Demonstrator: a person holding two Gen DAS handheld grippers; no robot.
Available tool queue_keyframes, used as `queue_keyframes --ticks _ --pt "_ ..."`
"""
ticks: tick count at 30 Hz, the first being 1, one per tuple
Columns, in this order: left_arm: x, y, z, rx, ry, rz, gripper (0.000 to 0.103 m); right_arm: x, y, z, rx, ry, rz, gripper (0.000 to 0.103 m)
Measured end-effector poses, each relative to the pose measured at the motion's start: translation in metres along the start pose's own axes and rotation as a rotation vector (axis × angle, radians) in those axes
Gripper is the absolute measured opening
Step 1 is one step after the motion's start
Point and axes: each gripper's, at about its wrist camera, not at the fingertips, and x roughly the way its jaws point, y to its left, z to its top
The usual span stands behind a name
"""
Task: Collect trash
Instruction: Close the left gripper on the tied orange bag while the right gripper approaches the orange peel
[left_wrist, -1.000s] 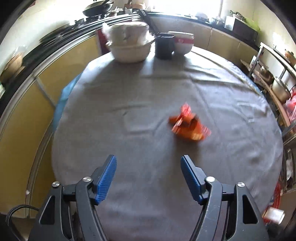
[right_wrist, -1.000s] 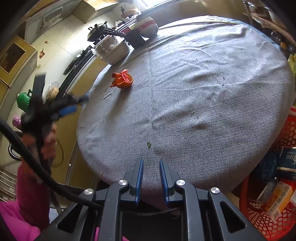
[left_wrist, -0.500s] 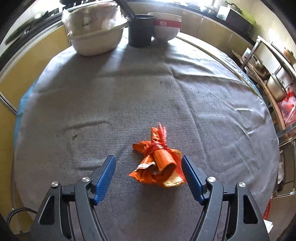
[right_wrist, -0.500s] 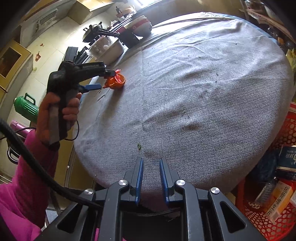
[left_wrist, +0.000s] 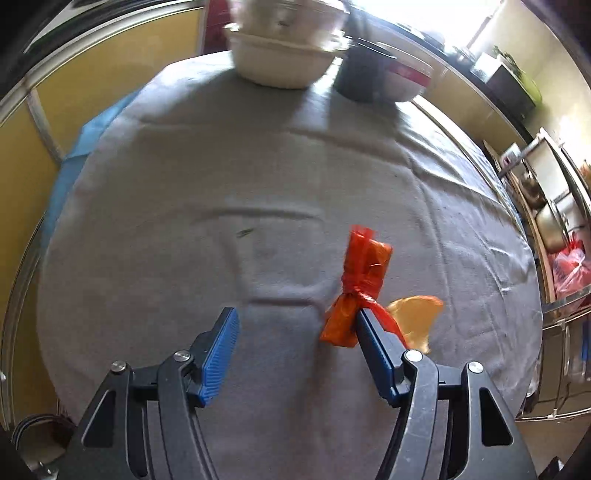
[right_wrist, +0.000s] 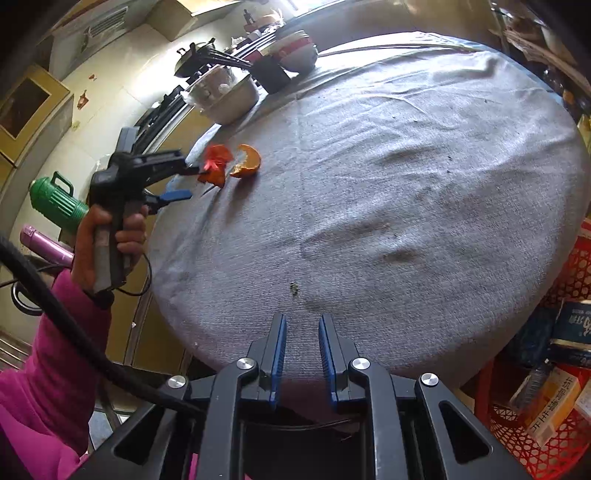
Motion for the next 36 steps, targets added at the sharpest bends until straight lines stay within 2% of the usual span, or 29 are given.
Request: queue_keyframes --ticks 5,9,11,12,13,15,21,23,26,28,31,35,36 --pt "-0.017 0.017 -0.018 0.025 -0.003 0.001 0.067 0.007 0.024 0.032 -0.095 -0.059 0.014 0.021" --pt "-0.026 0.024 -0.026 0.042 -0.013 -0.015 0.067 0.033 0.048 0.071 -0.188 -0.086 0.026 0.023" --pt "-0.031 0.029 -0.027 0.043 -0.016 -0.025 0.067 0.051 0.057 0.087 -0.217 -0.082 0.046 0.038" --pt "-0.032 0.032 -0.026 0.038 -0.018 -0.030 0.067 0.059 0.061 0.092 -0.236 -0.085 0.046 0.066" --pt "-0.031 0.032 -0.024 0.033 -0.019 -0.035 0.067 0.067 0.066 0.098 -0.259 -0.104 0.050 0.081" --pt "-0.030 0.036 -0.019 0.017 -0.019 -0.053 0.067 0.081 0.071 0.109 -0.283 -0.118 0.050 0.081" --pt "-0.013 0.037 0.001 -0.031 0.002 -0.071 0.067 0.123 0.078 0.129 -0.343 -0.069 -0.009 0.080" --pt "-0.008 0.036 0.008 -0.050 0.012 -0.081 0.067 0.132 0.082 0.134 -0.360 -0.062 0.001 0.078" --pt "0.000 0.033 0.019 -0.083 0.032 -0.093 0.067 0.145 0.089 0.139 -0.402 -0.045 -0.008 0.067" --pt "0.006 0.031 0.025 -0.096 0.041 -0.098 0.067 0.158 0.094 0.143 -0.431 -0.030 -0.050 0.058" --pt "0.015 0.023 0.033 -0.090 0.059 -0.072 0.067 0.167 0.093 0.149 -0.414 -0.028 -0.061 0.045" --pt "0.029 0.016 0.039 -0.080 0.087 -0.070 0.066 0.171 0.093 0.155 -0.402 -0.038 -0.065 0.043" --pt "0.032 0.014 0.039 -0.079 0.094 -0.070 0.062 0.171 0.093 0.157 -0.397 -0.035 -0.064 0.043"
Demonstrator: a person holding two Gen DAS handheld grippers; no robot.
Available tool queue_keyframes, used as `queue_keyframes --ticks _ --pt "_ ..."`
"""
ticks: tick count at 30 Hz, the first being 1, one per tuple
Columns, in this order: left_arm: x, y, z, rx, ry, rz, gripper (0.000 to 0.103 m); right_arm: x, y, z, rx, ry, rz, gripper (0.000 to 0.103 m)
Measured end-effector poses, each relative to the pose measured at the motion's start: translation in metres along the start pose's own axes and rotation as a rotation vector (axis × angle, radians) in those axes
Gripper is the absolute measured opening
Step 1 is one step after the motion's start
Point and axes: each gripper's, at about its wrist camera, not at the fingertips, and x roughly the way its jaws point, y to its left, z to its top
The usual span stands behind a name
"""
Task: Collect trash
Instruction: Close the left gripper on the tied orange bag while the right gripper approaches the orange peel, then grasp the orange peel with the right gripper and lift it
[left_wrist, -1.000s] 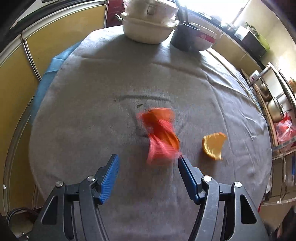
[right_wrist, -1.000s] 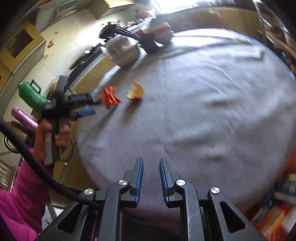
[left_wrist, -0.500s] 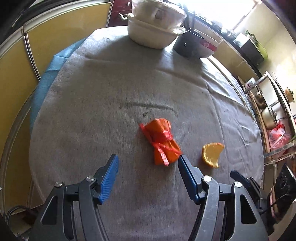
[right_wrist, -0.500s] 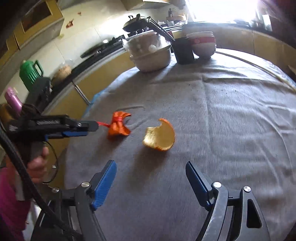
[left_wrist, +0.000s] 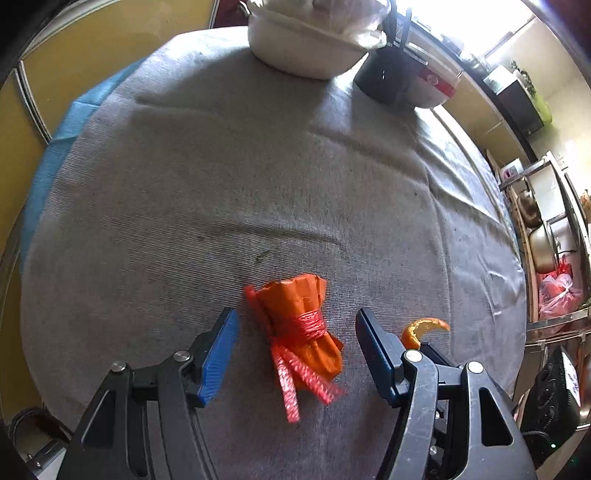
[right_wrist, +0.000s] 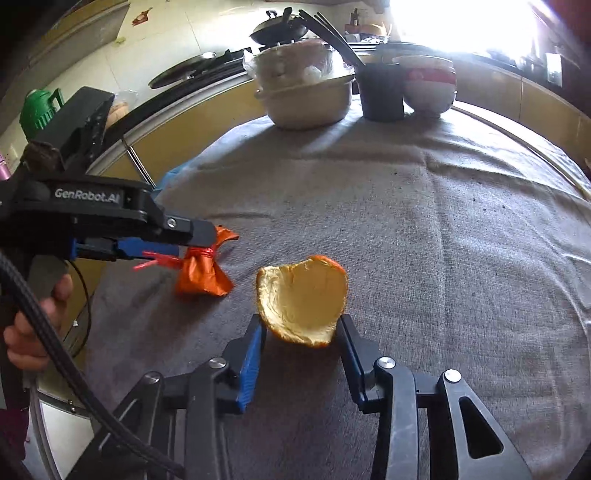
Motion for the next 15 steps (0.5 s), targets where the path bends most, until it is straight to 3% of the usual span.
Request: queue_keyframes --ticks 2,5,12,15 --pt "0.007 -0.002 0.000 0.006 0.018 0.000 0.056 -0.001 -0.002 0.003 0.018 0.003 0.011 0.045" --pt "0.007 -0.003 -0.002 0.019 0.005 0.014 0.055 -0.003 -0.006 0.007 0.030 -0.019 0.010 0.061" --pt "0.008 -0.002 -0.001 0.025 -0.008 0.021 0.040 0.002 -0.006 0.015 -0.002 -0.026 0.033 0.061" --pt "0.006 -0.001 0.000 0.039 -0.011 0.022 0.038 0.009 -0.005 0.019 -0.017 -0.025 0.044 0.063"
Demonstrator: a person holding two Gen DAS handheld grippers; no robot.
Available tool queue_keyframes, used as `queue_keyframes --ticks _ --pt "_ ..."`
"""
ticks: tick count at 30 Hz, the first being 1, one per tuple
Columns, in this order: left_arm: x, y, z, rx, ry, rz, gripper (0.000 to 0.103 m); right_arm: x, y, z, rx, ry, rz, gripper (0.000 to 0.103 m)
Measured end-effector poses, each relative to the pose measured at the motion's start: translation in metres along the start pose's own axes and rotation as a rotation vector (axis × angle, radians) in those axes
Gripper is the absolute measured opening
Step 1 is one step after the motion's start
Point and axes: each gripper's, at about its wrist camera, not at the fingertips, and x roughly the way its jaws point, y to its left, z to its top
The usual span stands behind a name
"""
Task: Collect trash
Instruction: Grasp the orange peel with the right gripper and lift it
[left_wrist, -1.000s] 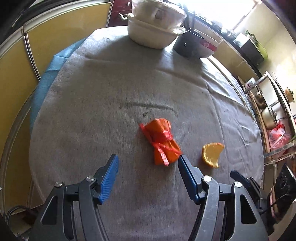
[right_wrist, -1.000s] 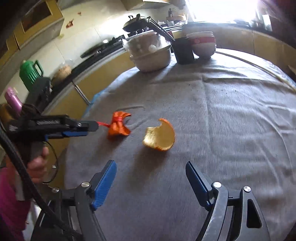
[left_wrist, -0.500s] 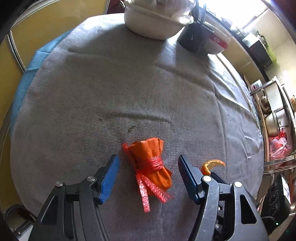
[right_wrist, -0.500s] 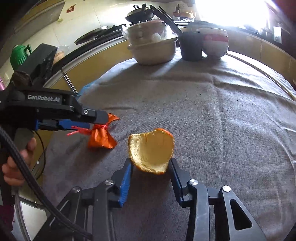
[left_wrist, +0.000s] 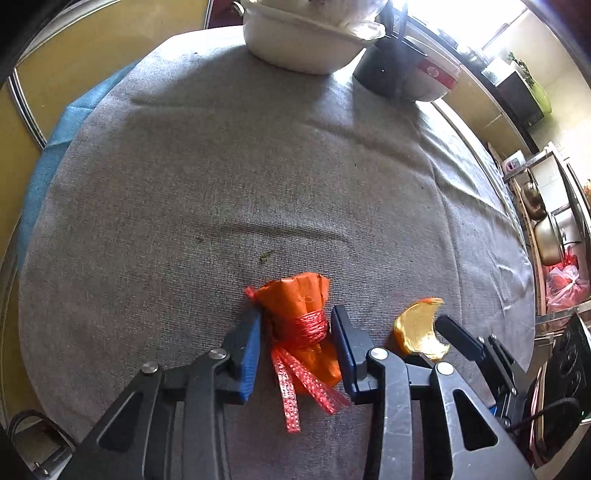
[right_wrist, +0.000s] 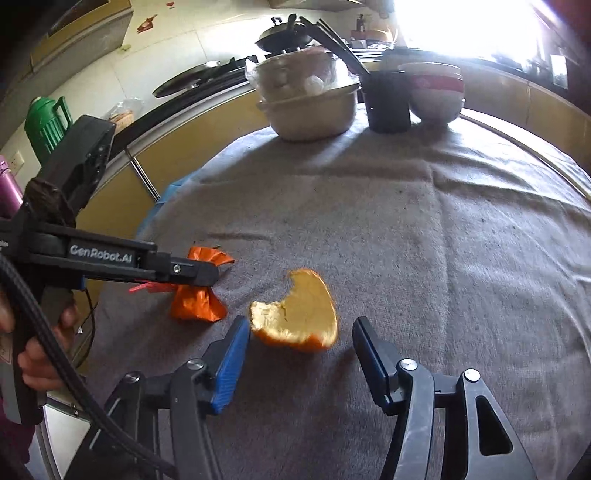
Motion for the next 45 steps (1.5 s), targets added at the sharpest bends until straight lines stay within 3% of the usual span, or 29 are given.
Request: queue_keyframes --ticks 6,8,9,12,15,26,30,32,34,35,37,45 --pt "-0.003 0.003 -0.003 0.022 0.007 -0.015 0.036 0.008 0.004 0.002 -0.039 -0.011 0.008 0.063" --pt "-0.007 0.007 -0.006 0.024 0.009 -0.014 0.035 0.007 0.004 0.001 -0.036 -0.014 0.009 0.055" --pt "-0.008 0.008 -0.007 0.024 0.009 -0.013 0.035 0.006 0.003 0.001 -0.035 -0.011 0.010 0.046" --pt "-0.012 0.011 -0.014 0.022 0.012 -0.011 0.035 0.004 0.002 -0.003 -0.021 -0.015 -0.004 0.039" --pt "-0.018 0.009 -0.025 0.026 0.004 -0.002 0.035 -0.001 -0.002 -0.008 0.016 -0.008 -0.023 0.022" --pt "-0.054 -0.032 -0.069 0.140 -0.079 0.065 0.035 -0.063 -0.023 -0.038 0.156 -0.057 -0.016 0.017" --pt "-0.070 -0.032 -0.078 0.136 -0.111 0.068 0.035 -0.079 -0.020 -0.037 0.158 -0.068 -0.004 0.020" --pt "-0.073 -0.032 -0.080 0.128 -0.121 0.079 0.035 -0.079 -0.019 -0.036 0.161 -0.063 0.002 0.030" --pt "-0.075 -0.030 -0.084 0.119 -0.122 0.081 0.035 -0.076 -0.014 -0.037 0.151 -0.063 -0.003 0.059" --pt "-0.074 -0.028 -0.086 0.117 -0.120 0.084 0.035 -0.075 -0.011 -0.037 0.139 -0.081 -0.001 0.079" --pt "-0.073 -0.024 -0.089 0.117 -0.114 0.089 0.035 -0.070 -0.004 -0.035 0.105 -0.102 -0.017 0.079" --pt "-0.058 -0.021 -0.086 0.127 -0.100 0.100 0.035 -0.021 0.013 -0.012 0.009 -0.008 -0.128 0.077"
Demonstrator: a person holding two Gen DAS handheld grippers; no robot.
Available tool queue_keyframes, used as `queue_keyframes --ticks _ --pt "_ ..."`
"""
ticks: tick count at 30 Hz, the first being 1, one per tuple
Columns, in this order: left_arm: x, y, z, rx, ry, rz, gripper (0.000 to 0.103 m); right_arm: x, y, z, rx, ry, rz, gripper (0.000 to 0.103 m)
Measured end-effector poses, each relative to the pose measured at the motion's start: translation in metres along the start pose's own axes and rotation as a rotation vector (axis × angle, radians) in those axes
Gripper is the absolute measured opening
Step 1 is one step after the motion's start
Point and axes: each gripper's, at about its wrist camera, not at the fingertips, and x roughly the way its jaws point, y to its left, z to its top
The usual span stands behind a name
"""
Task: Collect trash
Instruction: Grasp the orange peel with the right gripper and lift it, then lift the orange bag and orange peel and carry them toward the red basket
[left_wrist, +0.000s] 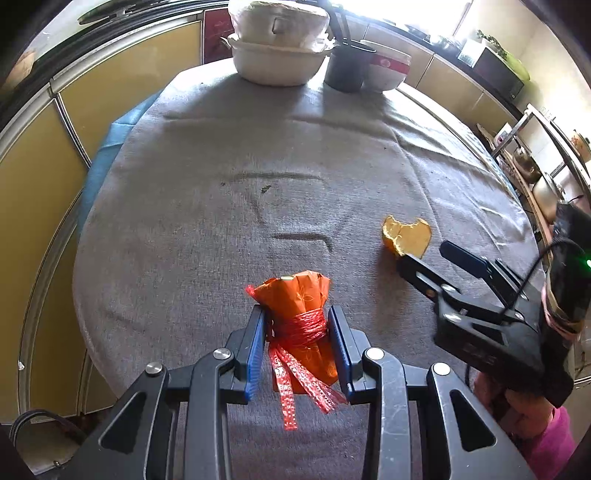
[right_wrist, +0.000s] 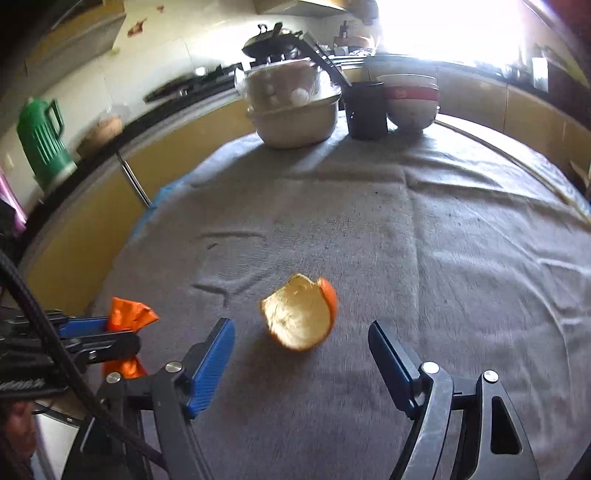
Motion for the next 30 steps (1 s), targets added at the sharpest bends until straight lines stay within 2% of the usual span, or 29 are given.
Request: queue_keyframes --ticks 2,4,7,10,18,30 --pt "0.003 0.001 0.002 0.000 -0.001 0.007 0.035 0.011 0.001 0.003 0.000 0.017 -0.026 0.072" --pt "0.004 0.002 0.004 0.002 -0.004 0.012 0.035 0.022 0.000 0.006 0.008 0.047 -0.022 0.051" --pt "0.004 0.002 0.006 0.003 -0.008 0.023 0.035 0.023 0.006 0.008 -0.025 0.031 -0.065 0.046" --pt "0.001 0.001 0.006 0.004 -0.011 0.018 0.035 0.015 0.004 0.006 -0.010 0.014 -0.058 0.036" --pt "-0.022 -0.024 -0.004 0.066 -0.057 0.038 0.035 -0.026 -0.020 -0.012 0.078 -0.028 -0.026 0.033" --pt "-0.068 -0.077 -0.032 0.180 -0.145 0.069 0.035 -0.138 -0.048 -0.058 0.152 -0.164 -0.012 0.033"
